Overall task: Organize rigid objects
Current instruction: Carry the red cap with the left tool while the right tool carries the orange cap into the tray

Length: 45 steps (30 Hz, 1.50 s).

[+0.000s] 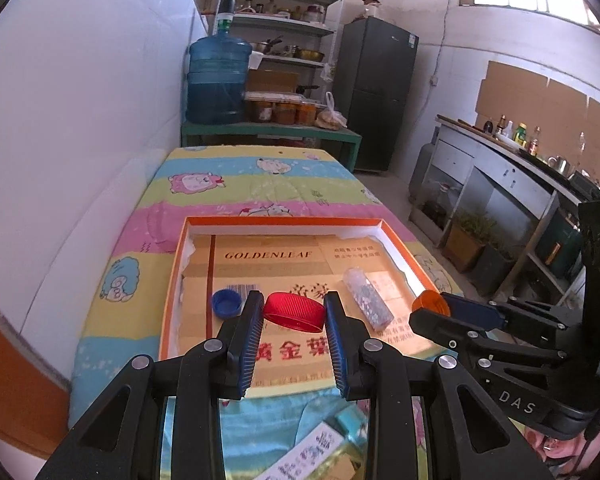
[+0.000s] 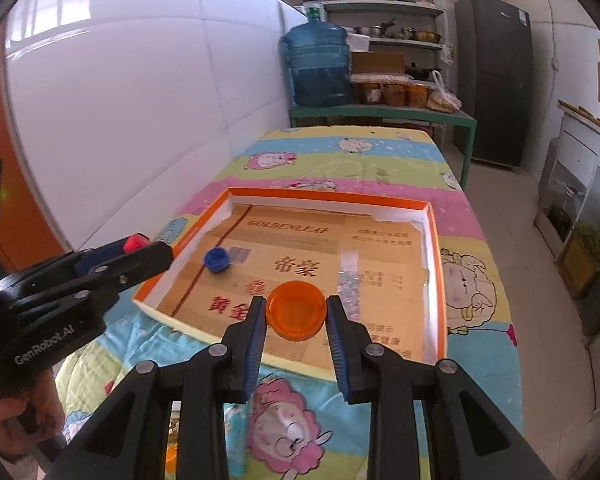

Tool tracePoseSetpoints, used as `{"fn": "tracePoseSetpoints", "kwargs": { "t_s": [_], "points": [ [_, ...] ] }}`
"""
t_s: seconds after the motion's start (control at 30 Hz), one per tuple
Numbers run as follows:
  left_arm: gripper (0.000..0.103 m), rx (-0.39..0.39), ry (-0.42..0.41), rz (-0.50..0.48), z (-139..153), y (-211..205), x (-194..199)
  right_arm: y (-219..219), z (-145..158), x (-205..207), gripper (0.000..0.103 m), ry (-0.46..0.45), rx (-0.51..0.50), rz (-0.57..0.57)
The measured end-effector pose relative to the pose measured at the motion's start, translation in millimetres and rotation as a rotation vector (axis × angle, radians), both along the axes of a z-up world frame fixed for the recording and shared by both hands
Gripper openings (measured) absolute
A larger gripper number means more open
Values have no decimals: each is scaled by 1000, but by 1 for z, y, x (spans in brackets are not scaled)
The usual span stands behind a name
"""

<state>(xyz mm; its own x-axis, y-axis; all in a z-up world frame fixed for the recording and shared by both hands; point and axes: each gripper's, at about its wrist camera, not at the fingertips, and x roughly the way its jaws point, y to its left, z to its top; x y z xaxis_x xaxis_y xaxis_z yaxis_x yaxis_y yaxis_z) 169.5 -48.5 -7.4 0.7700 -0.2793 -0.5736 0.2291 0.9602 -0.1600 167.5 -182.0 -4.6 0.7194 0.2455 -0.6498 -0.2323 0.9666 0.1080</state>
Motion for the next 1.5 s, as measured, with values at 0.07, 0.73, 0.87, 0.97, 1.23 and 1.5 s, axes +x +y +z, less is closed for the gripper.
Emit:
{"fn": "tracePoseSetpoints", "kwargs": {
  "t_s": [0.07,0.73,0.87,0.97,1.23,1.5],
  "points": [
    [32,-3,7,8,-2,-4,8,-6,-2,6,30,8,2,-14],
    [32,31,55,23,-29,-20,63,-35,-22,54,30,54,-43,-91],
    [32,40,69,12,-37,-27,68,-40,-28,60,30,66,-45,-101],
    [32,45,93,4,-46,-31,72,-41,-36,66,30,84,-49,-101],
    [32,84,187,-29,-76,-43,90,-38,-52,74,30,113,-77,-91],
    [32,71,242,-31,-89,-43,100,-37,-64,79,30,133,-95,-81]
  ]
}}
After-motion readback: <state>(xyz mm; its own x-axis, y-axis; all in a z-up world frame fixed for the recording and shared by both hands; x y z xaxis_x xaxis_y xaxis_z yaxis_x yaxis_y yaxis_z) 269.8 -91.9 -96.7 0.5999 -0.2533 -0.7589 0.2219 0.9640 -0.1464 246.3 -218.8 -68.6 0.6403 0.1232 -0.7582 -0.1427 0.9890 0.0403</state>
